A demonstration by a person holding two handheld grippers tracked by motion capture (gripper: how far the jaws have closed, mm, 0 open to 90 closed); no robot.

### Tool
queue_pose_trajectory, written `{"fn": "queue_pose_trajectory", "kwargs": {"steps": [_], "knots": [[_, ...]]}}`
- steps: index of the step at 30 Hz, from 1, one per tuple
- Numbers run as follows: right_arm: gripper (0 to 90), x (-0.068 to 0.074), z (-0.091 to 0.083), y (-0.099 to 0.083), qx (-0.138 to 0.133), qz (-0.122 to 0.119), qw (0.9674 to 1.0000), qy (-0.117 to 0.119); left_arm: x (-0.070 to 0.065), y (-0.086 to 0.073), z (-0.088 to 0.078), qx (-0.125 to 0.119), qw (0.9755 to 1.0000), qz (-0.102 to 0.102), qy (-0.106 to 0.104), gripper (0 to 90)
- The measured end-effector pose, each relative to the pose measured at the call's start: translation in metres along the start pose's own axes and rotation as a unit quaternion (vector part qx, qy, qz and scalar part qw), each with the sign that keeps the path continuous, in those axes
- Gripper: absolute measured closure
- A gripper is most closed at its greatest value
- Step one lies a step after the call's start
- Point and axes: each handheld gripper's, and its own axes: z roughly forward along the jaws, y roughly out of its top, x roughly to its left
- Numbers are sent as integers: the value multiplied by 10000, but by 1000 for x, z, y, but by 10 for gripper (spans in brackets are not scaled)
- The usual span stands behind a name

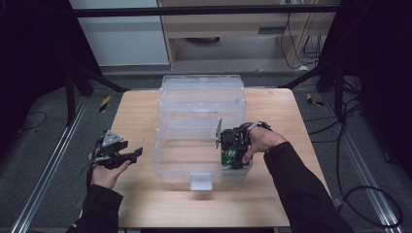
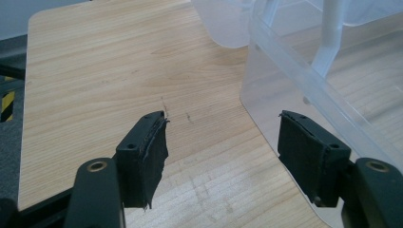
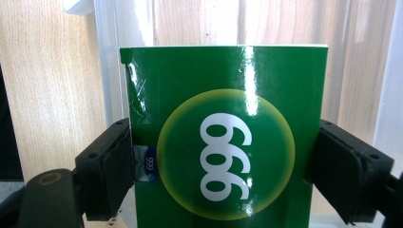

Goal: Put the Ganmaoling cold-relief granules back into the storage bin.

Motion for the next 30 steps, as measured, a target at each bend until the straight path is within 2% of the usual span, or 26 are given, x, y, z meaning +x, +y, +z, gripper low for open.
{"fn": "queue_pose_trajectory", "kwargs": {"steps": [9,13,14,15,16,20,23,24,26,30], "knots": [[152,0,-1,-3,-66,134,9999,21,1,0,-1,-14,10000,-6,-3,330],[152,0,-2,-5,-51,167,9998,-43,0,0,0,-12,10000,-9,-12,330],[151,0,-2,-5,-36,188,9998,-49,0,0,0,-11,10000,-8,-13,330],[182,1,-6,-6,-88,314,9995,-47,0,0,0,-14,10000,-10,-14,330],[182,1,-6,-6,-88,314,9995,-47,0,0,0,-13,10000,-13,-14,330],[189,1,-14,-9,-219,372,9990,-107,1,0,-1,-29,10000,-17,-11,330],[199,5,-22,-14,-444,455,9976,-257,0,1,-2,-53,10000,-17,-6,332],[202,7,-25,-15,-476,523,9971,-281,0,1,-3,-64,10000,-5,-6,333],[205,9,-28,-16,-510,511,9969,-318,0,1,-3,-72,10000,-8,-6,334],[221,19,-40,-17,-808,643,9936,-454,0,1,-4,-110,9999,-15,-24,340]]}}
